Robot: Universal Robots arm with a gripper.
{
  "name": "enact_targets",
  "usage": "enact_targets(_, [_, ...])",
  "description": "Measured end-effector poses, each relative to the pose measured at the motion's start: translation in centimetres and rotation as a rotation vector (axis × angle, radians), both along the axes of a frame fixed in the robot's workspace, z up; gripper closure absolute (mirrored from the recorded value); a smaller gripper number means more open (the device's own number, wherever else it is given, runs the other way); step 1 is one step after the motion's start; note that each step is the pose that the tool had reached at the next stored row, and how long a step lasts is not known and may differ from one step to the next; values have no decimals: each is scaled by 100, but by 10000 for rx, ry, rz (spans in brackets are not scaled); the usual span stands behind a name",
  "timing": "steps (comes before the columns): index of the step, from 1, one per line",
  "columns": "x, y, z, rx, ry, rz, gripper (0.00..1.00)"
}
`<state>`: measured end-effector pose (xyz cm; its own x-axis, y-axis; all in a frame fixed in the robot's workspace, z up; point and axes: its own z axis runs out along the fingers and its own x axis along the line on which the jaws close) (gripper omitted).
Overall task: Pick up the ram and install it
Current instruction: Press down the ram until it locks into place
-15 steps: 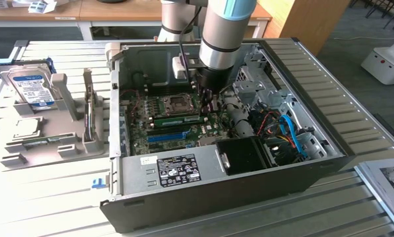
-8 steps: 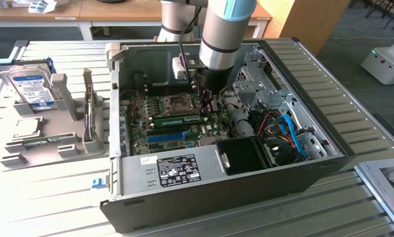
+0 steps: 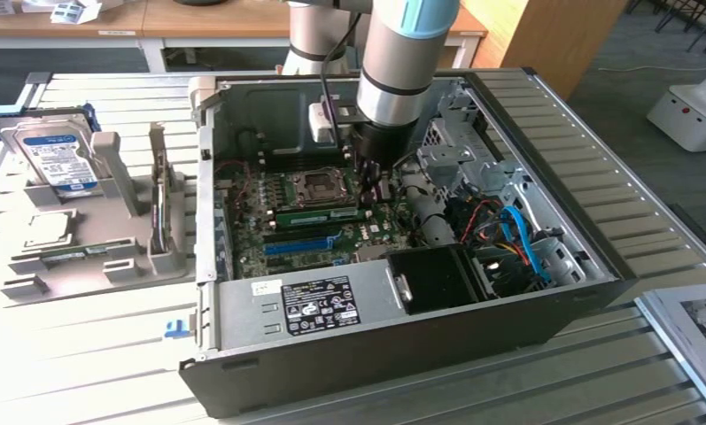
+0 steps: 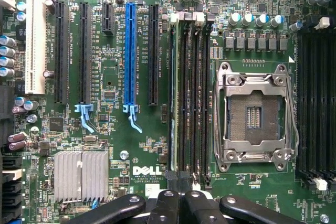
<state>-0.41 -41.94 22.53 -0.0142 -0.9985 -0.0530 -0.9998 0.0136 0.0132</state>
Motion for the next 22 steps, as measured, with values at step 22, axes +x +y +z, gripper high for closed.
enact_targets(22, [3, -15, 43, 0, 0, 0, 90])
